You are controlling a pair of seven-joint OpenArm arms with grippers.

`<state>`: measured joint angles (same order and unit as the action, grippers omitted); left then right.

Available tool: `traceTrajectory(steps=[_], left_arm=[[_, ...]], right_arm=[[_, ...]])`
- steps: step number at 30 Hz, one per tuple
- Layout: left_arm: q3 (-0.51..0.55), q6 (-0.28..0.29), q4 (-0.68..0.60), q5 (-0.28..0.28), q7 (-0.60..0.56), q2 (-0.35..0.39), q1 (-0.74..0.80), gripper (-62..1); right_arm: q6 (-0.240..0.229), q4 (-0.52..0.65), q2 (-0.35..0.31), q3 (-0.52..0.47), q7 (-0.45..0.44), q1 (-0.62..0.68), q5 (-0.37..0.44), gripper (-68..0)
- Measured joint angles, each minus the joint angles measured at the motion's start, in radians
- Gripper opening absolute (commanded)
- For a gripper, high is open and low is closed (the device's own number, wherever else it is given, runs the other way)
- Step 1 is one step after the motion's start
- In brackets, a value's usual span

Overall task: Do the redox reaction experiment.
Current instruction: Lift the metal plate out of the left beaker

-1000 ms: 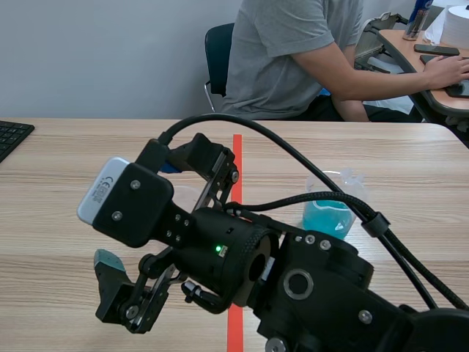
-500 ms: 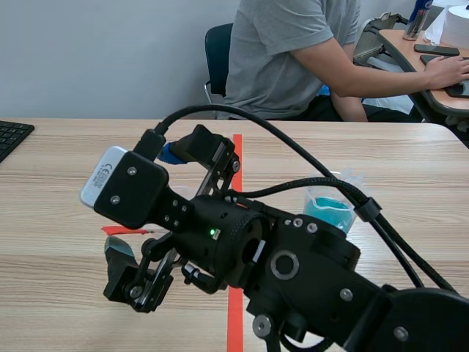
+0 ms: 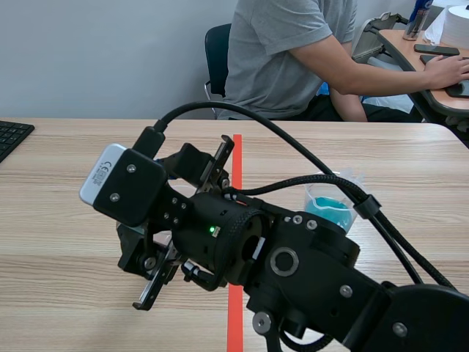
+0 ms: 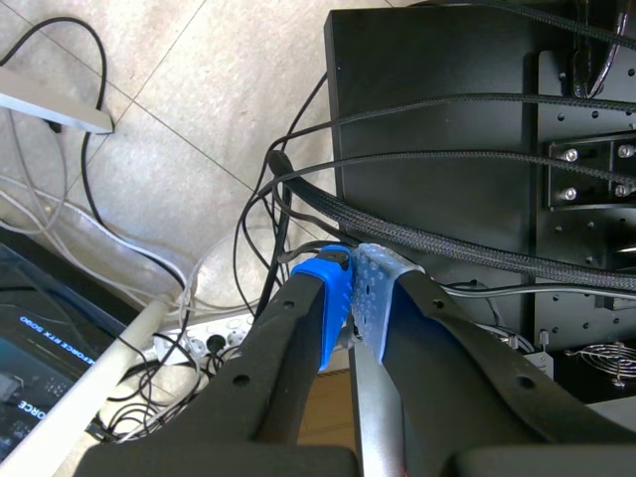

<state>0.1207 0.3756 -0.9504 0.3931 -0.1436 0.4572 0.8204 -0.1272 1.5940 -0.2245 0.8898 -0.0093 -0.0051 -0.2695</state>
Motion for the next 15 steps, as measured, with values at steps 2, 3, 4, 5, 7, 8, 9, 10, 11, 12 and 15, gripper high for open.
traceTrajectory(steps=[2, 3, 4, 5, 7, 8, 9, 10, 11, 12, 15], left_arm=[[0.0, 0.0, 0.0, 0.0, 0.014, 0.0, 0.0, -56.7], [0.0, 0.0, 0.0, 0.0, 0.014, 0.0, 0.0, -56.7], [0.0, 0.0, 0.0, 0.0, 0.014, 0.0, 0.0, -56.7], [0.0, 0.0, 0.0, 0.0, 0.013, 0.0, 0.0, -56.7], [0.0, 0.0, 0.0, 0.0, 0.013, 0.0, 0.0, -56.7], [0.0, 0.0, 0.0, 0.0, 0.013, 0.0, 0.0, -56.7], [0.0, 0.0, 0.0, 0.0, 0.013, 0.0, 0.0, -56.7], [0.0, 0.0, 0.0, 0.0, 0.013, 0.0, 0.0, -56.7], [0.0, 0.0, 0.0, 0.0, 0.013, 0.0, 0.0, -56.7], [0.0, 0.0, 0.0, 0.0, 0.013, 0.0, 0.0, -56.7], [0.0, 0.0, 0.0, 0.0, 0.013, 0.0, 0.0, -56.7]], right_arm=[[0.0, 0.0, 0.0, 0.0, 0.0, 0.0, 0.0, -45.8], [0.0, 0.0, 0.0, 0.0, 0.0, 0.0, 0.0, -48.7], [0.0, 0.0, 0.0, 0.0, 0.0, 0.0, 0.0, -51.4], [0.0, 0.0, 0.0, 0.0, 0.0, 0.0, 0.0, -54.2], [0.004, 0.0, 0.0, 0.0, 0.0, 0.0, 0.0, -58.8], [0.011, 0.0, 0.0, 0.0, 0.0, 0.0, 0.0, -60.5], [0.016, 0.0, 0.0, 0.0, 0.0, 0.0, 0.0, -61.8], [0.016, 0.0, 0.0, 0.0, 0.0, 0.0, 0.0, -63.1], [0.016, 0.0, 0.0, 0.0, 0.0, 0.0, 0.0, -64.9], [0.016, 0.0, 0.0, 0.0, 0.0, 0.0, 0.0, -66.1], [0.016, 0.0, 0.0, 0.0, 0.0, 0.0, 0.0, -66.0]])
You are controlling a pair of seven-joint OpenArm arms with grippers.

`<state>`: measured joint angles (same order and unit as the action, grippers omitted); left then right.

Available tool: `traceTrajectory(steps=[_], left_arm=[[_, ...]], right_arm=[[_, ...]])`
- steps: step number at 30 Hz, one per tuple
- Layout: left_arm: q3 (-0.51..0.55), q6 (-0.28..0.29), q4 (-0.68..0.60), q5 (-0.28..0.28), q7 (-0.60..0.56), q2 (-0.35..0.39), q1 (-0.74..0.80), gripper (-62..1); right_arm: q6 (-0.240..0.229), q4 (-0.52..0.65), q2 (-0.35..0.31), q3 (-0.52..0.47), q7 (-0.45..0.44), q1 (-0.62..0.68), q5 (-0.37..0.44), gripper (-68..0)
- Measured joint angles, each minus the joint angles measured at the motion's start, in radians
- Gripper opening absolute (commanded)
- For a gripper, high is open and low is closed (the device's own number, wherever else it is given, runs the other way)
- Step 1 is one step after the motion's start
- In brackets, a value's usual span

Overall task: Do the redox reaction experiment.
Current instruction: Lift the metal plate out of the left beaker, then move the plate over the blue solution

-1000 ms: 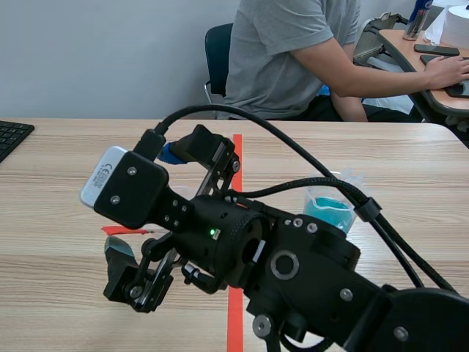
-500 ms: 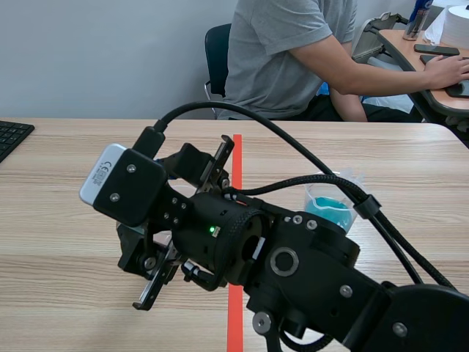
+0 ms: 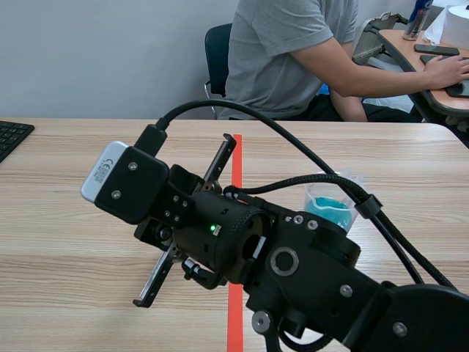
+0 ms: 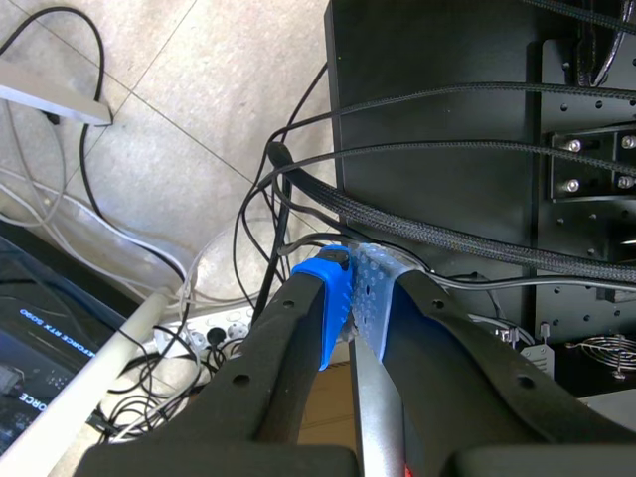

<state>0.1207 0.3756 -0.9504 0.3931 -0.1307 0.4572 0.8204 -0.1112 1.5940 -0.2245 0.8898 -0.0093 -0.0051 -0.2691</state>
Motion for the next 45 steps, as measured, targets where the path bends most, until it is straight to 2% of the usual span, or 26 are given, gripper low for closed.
traceTrajectory(steps=[7, 10, 13, 15, 19, 23, 27, 32, 36, 45], left_arm=[[0.0, 0.0, 0.0, 0.0, 0.0, 0.0, 0.0, -56.7], [0.0, 0.0, 0.0, 0.0, 0.0, 0.0, 0.0, -56.7], [0.0, 0.0, 0.0, 0.0, 0.0, 0.0, 0.0, -56.7], [0.0, 0.0, 0.0, 0.0, 0.0, 0.0, 0.0, -56.7], [0.0, 0.0, 0.0, 0.0, 0.0, 0.0, 0.0, -56.7], [0.0, 0.0, 0.0, 0.0, 0.0, 0.0, 0.0, -56.7], [0.0, -0.001, 0.0, 0.0, 0.0, 0.0, 0.0, -56.7], [0.0, -0.001, 0.0, 0.0, 0.015, 0.0, 0.0, -56.7], [0.0, -0.001, 0.0, 0.0, 0.026, 0.0, 0.0, -56.7], [0.0, -0.001, 0.0, 0.0, 0.026, 0.0, 0.0, -56.7]], right_arm=[[-0.001, 0.038, 0.0, -0.011, 0.046, 0.0, 0.008, -66.0], [-0.007, 0.095, 0.0, -0.035, 0.102, 0.0, 0.071, -66.0], [-0.063, 0.145, 0.0, -0.064, 0.145, 0.0, 0.138, -66.0], [-0.078, 0.164, 0.0, -0.08, 0.163, 0.0, 0.174, -66.0], [-0.109, 0.177, 0.0, -0.113, 0.198, 0.0, 0.217, -66.0], [-0.111, 0.183, 0.0, -0.142, 0.231, 0.0, 0.273, -66.0], [-0.145, 0.19, 0.0, -0.161, 0.29, -0.021, 0.369, -66.0], [-0.148, 0.19, 0.0, -0.163, 0.327, -0.081, 0.473, -66.0], [-0.148, 0.19, 0.0, -0.173, 0.34, -0.114, 0.521, -66.0], [-0.148, 0.197, 0.0, -0.177, 0.414, -0.167, 0.544, -66.0]])
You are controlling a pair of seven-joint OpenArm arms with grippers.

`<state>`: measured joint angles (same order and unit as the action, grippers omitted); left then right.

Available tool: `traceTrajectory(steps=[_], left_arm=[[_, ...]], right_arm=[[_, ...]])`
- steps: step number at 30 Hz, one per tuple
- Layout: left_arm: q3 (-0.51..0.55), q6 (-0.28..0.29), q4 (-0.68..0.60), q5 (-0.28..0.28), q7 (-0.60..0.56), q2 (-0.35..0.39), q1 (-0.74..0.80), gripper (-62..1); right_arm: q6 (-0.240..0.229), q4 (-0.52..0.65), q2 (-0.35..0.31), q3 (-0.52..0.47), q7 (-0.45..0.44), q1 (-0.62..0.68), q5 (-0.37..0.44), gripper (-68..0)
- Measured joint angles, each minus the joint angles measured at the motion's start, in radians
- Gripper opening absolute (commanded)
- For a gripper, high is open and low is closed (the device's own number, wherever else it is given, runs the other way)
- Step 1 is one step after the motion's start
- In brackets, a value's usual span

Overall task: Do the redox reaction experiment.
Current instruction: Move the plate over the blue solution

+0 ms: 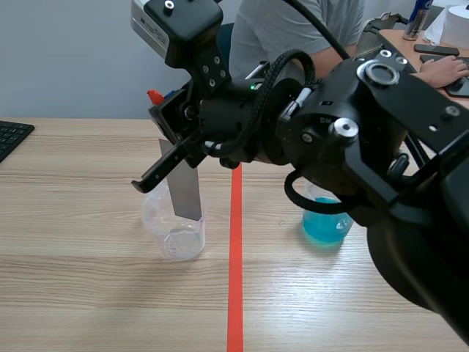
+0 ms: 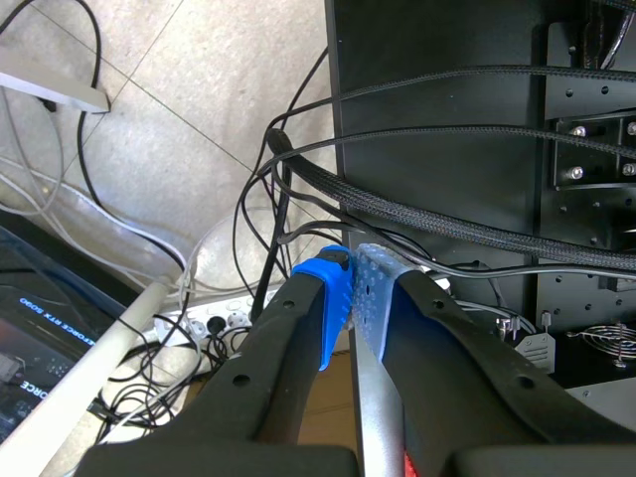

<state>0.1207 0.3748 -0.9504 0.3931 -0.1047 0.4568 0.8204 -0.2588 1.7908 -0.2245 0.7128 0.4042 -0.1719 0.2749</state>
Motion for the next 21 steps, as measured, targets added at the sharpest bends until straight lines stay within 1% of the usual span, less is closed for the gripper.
traceTrajectory(steps=[2, 4, 7, 13, 15, 19, 21], left_arm=[[0.0, 0.0, 0.0, 0.0, 0.0, 0.0, 0.0, -56.7], [0.0, 0.0, 0.0, 0.0, 0.0, 0.0, 0.0, -56.7], [0.0, 0.0, 0.0, 0.0, 0.0, 0.0, 0.0, -56.7], [0.0, 0.0, 0.0, 0.0, 0.0, 0.0, 0.0, -56.7], [0.0, 0.0, 0.0, 0.0, 0.0, 0.0, 0.0, -56.7], [0.0, -0.001, 0.0, 0.0, 0.0, 0.0, 0.0, -56.7], [0.0, -0.001, 0.0, 0.0, 0.0, 0.0, 0.0, -56.7]], right_arm=[[0.0, 0.02, 0.0, 0.0, 0.027, 0.0, 0.003, -66.0], [0.0, 0.045, 0.0, 0.0, 0.029, 0.0, 0.004, -66.0], [0.0, 0.091, 0.0, -0.011, 0.055, 0.0, 0.024, -66.0], [0.0, 0.174, 0.0, -0.076, 0.132, 0.0, 0.031, -66.0], [0.0, 0.191, 0.0, -0.101, 0.154, 0.0, 0.069, -66.0], [-0.011, 0.225, -0.001, -0.155, 0.19, 0.0, 0.113, -66.0], [-0.032, 0.241, -0.012, -0.183, 0.194, 0.0, 0.126, -66.0]])
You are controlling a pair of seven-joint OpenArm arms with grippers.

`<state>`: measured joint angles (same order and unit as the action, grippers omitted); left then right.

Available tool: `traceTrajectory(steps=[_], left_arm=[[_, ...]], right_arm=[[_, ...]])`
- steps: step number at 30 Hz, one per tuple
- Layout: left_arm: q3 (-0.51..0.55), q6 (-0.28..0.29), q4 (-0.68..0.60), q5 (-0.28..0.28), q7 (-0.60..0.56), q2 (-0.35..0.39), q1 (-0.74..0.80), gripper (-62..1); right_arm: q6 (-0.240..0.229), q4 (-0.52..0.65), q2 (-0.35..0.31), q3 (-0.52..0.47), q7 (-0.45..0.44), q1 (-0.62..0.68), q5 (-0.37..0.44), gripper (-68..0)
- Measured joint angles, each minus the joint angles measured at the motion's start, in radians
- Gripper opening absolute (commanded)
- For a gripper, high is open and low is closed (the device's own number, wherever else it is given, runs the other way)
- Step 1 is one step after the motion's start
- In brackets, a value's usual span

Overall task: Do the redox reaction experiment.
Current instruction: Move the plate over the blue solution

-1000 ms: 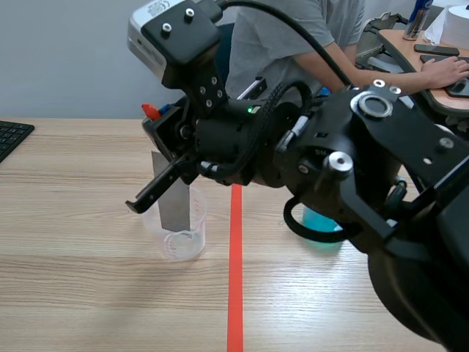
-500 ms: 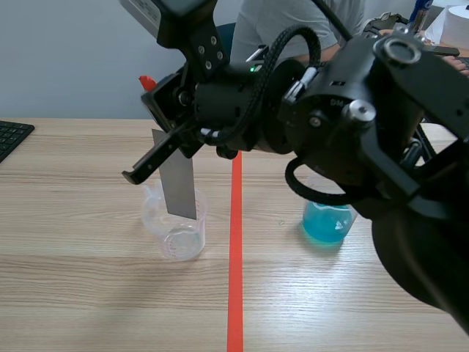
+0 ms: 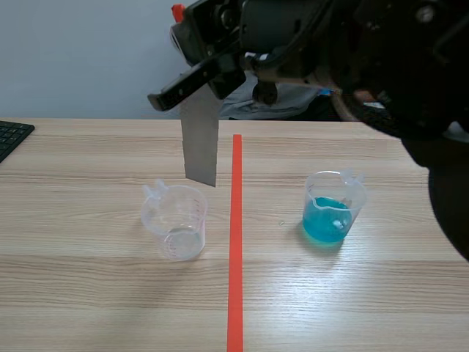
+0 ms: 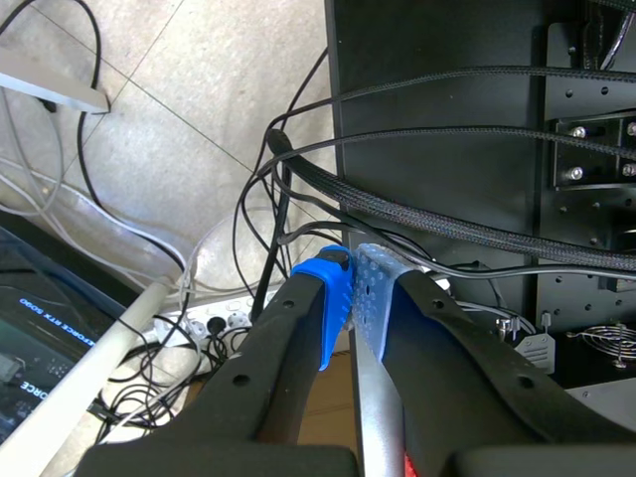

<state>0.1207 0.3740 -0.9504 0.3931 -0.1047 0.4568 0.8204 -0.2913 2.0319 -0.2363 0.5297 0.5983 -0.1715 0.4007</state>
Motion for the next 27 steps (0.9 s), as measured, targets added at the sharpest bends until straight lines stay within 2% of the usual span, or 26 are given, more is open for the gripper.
traceTrajectory(steps=[9, 14, 16, 27], left_arm=[[0.0, -0.002, 0.0, 0.0, 0.0, 0.0, 0.0, -56.7], [0.0, -0.002, 0.0, 0.0, 0.0, 0.0, 0.0, -56.7], [0.0, -0.002, 0.0, 0.0, 0.0, 0.0, 0.0, -56.7], [0.0, -0.002, 0.0, 0.0, 0.0, 0.0, 0.0, -56.7]], right_arm=[[-0.02, 0.03, -0.151, -0.131, 0.002, 0.0, 0.103, -66.0], [-0.028, 0.03, -0.248, -0.219, -0.025, 0.0, 0.164, -66.0], [-0.049, 0.03, -0.287, -0.262, -0.049, 0.006, 0.179, -66.0], [-0.084, 0.03, -0.496, -0.458, -0.159, 0.157, 0.326, -66.0]])
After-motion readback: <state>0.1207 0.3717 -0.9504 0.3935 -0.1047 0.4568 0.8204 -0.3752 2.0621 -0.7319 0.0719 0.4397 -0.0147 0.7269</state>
